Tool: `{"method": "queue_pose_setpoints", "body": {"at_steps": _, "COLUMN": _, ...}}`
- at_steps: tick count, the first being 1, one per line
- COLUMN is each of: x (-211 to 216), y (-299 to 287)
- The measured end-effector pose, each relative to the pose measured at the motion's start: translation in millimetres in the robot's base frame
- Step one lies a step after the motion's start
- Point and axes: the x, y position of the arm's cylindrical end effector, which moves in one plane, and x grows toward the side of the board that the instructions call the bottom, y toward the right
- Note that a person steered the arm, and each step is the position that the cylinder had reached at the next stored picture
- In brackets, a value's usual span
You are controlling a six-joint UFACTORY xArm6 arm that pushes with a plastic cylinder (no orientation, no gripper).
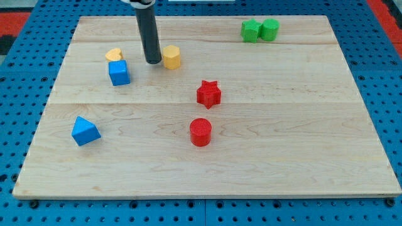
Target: Slide the yellow hexagon above the red star
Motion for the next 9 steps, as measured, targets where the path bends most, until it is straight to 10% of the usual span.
{"method": "queue_pose_setpoints", "body": {"at_steps": 9, "x": -25.6, "y": 114.1}}
